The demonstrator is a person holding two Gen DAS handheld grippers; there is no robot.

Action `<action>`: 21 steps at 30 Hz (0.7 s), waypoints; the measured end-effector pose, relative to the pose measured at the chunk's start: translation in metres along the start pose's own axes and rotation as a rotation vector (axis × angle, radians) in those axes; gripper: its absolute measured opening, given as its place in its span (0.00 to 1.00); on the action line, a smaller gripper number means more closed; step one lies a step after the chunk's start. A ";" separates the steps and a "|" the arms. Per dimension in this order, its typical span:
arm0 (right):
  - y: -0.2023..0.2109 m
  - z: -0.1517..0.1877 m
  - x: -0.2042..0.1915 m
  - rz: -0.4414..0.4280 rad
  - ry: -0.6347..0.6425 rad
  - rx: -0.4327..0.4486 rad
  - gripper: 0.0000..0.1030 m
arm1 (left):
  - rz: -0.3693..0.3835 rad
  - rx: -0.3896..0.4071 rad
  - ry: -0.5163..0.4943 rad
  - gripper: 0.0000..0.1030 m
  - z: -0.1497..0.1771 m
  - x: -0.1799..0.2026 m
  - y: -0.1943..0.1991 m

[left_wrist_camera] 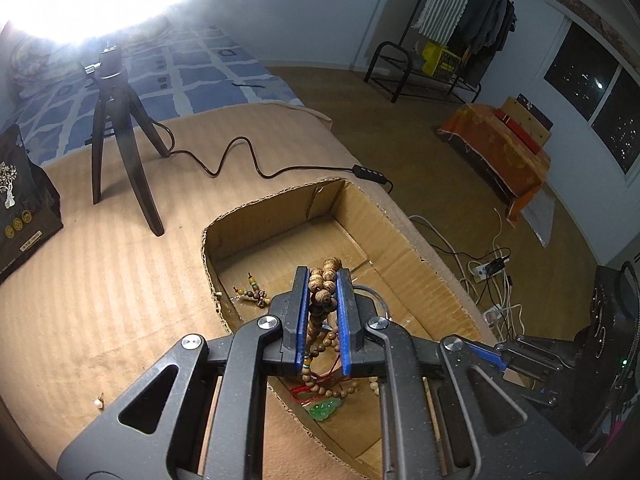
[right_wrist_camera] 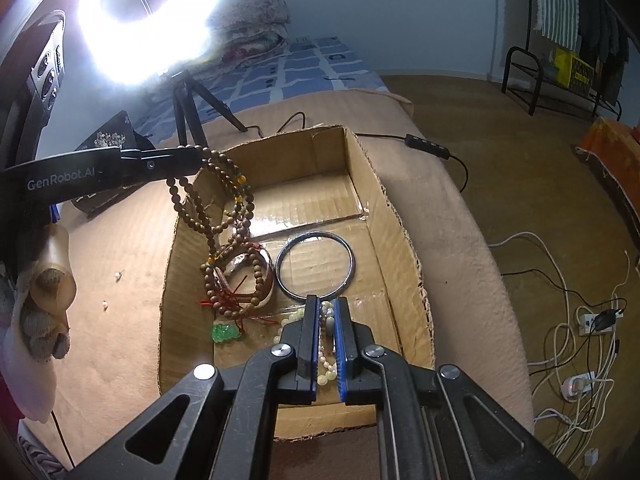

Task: Organize jewelry
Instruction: 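Open the left gripper releasing the mala while the right releases the necklace in the box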

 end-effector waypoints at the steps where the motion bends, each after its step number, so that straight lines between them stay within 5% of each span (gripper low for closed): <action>1: 0.000 0.000 0.000 0.001 -0.001 0.000 0.04 | 0.001 -0.001 0.001 0.10 0.000 0.000 0.000; 3: -0.002 -0.001 0.001 0.005 -0.005 0.002 0.06 | -0.001 -0.002 -0.003 0.11 0.000 -0.001 0.000; 6: -0.002 -0.002 0.001 0.014 -0.006 0.013 0.28 | -0.013 0.007 -0.009 0.10 0.000 0.000 0.001; 9: -0.001 -0.001 0.000 0.023 -0.003 0.020 0.35 | -0.019 0.004 -0.013 0.12 0.000 0.000 0.002; 13: 0.002 0.000 -0.002 0.029 -0.003 0.038 0.65 | -0.030 0.015 -0.020 0.36 0.001 0.000 0.004; 21: 0.007 0.000 -0.006 0.049 -0.001 0.067 0.87 | -0.050 0.026 -0.031 0.44 0.002 0.001 0.010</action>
Point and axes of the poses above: each gripper's, at about its wrist camera, not at the fingertips, and y roughly against the way its jaws point, x to its right, z to its underside, the point moved 2 cm from there along -y, roughly the way its jaws point, and after that the axes turned 11 degrees about -z, right-handed, at the moved point
